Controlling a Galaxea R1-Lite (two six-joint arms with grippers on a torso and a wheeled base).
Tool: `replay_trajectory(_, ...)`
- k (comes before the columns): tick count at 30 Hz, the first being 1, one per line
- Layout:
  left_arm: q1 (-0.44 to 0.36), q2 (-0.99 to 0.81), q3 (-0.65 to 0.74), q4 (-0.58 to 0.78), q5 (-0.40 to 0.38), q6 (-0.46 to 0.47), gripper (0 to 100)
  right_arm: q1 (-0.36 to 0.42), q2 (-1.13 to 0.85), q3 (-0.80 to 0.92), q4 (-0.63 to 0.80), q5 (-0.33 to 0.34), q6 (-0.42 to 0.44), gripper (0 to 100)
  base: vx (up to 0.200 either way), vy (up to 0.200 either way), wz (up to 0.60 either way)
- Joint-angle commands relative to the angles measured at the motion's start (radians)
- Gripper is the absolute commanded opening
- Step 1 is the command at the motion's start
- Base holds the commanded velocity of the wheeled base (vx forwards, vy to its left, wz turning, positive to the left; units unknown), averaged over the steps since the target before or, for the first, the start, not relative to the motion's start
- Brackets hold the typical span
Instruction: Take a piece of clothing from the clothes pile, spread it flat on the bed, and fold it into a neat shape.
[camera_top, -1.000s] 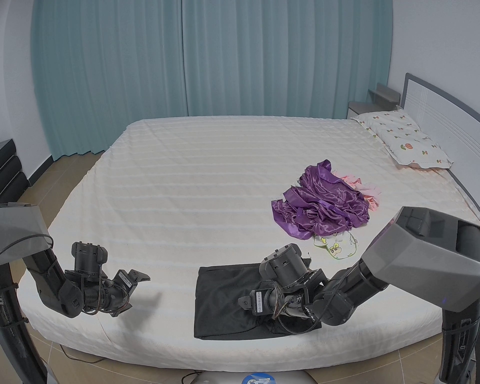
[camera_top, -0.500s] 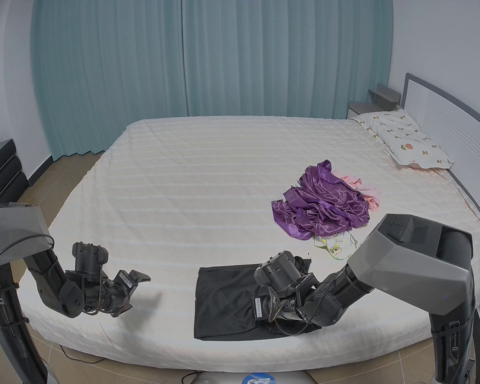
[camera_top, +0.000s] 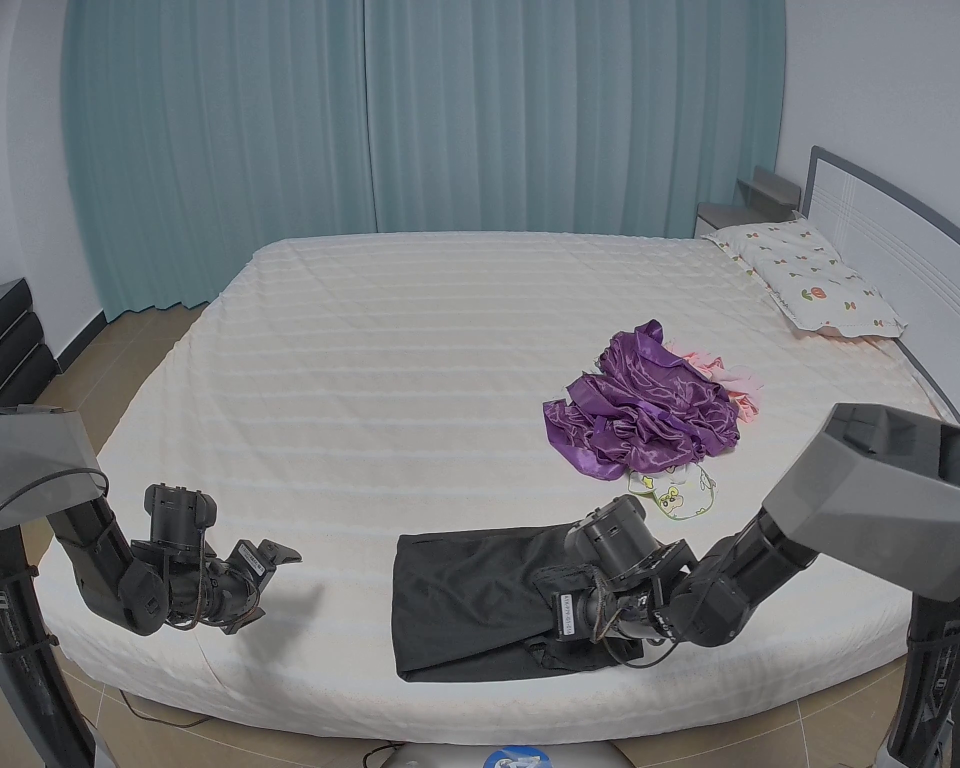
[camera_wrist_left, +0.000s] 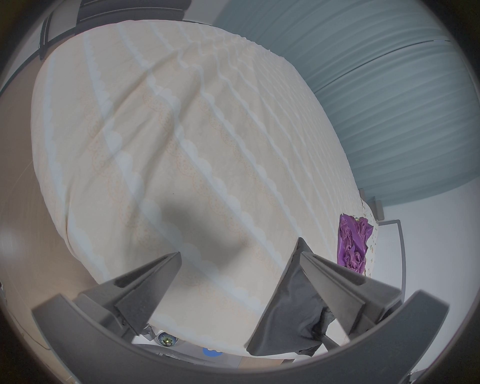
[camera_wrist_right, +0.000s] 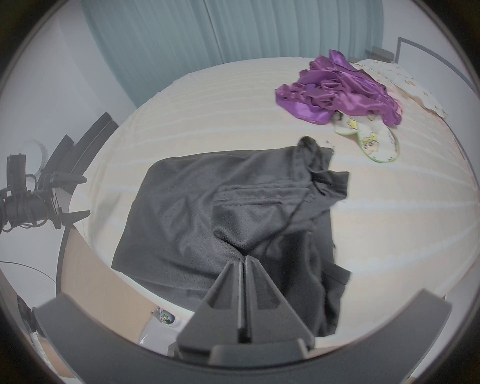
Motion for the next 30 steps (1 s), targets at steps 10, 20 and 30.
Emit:
replay_trajectory(10, -0.001, 0.007, -0.002, -0.002, 0.007, 0.000, 100, -0.051, -0.075, 0.155, -0.095, 0.086, 0.013, 100, 0.000, 0.000, 0.00)
replay_trajectory(20, -0.001, 0.007, -0.002, -0.002, 0.007, 0.000, 100, -0.105, -0.163, 0.170, -0.099, 0.120, 0.050, 100, 0.000, 0.000, 0.00)
replay_trajectory(30, -0.001, 0.010, -0.002, -0.002, 0.007, 0.000, 100, -0.145, 0.012, -0.053, -0.086, 0.154, 0.088, 100, 0.000, 0.000, 0.00)
